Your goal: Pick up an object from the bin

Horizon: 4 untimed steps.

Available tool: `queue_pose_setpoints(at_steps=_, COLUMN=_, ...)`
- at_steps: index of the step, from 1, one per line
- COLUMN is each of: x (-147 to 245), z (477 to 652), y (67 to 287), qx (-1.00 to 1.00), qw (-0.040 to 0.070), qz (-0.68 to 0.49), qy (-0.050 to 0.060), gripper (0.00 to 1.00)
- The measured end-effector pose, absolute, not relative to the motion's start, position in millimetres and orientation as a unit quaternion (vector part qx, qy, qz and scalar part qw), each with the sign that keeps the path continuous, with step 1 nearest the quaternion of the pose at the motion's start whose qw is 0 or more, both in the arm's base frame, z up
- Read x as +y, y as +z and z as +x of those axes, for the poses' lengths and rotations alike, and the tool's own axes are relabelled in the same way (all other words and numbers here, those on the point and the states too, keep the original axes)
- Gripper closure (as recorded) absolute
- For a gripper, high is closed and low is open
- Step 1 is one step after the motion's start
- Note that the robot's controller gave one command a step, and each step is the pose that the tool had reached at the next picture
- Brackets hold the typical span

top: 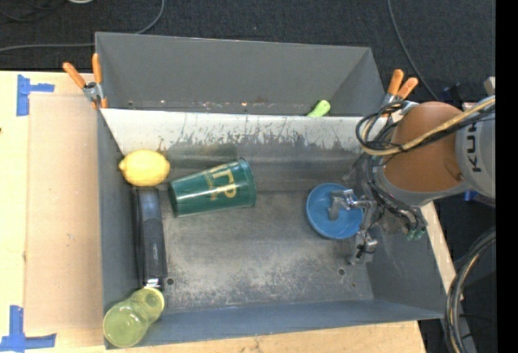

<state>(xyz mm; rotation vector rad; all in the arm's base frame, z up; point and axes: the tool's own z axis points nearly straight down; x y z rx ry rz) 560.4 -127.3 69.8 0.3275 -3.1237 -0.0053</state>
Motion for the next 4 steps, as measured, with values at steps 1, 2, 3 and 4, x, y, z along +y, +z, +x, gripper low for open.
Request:
queue_pose_setpoints(at_steps=1, x=-131.8, z=553.0, y=69.5, qx=-0.988, qw=0.002, qz=0.155, qy=-0.002, gripper=0.00)
queue_pose_setpoints(at_steps=2, x=-137.4, z=546.2, y=69.4, qx=-0.987, qw=0.001, qz=0.160, qy=-0.003, gripper=0.00)
queue_pose_setpoints(at_steps=3, x=-140.2, z=544.6, y=69.4, qx=-0.986, qw=0.001, qz=0.168, qy=-0.003, gripper=0.00)
queue_pose_setpoints(at_steps=4, x=-100.0, z=522.4, y=69.3, qx=-0.951, qw=0.002, qz=0.310, qy=-0.005, gripper=0.00)
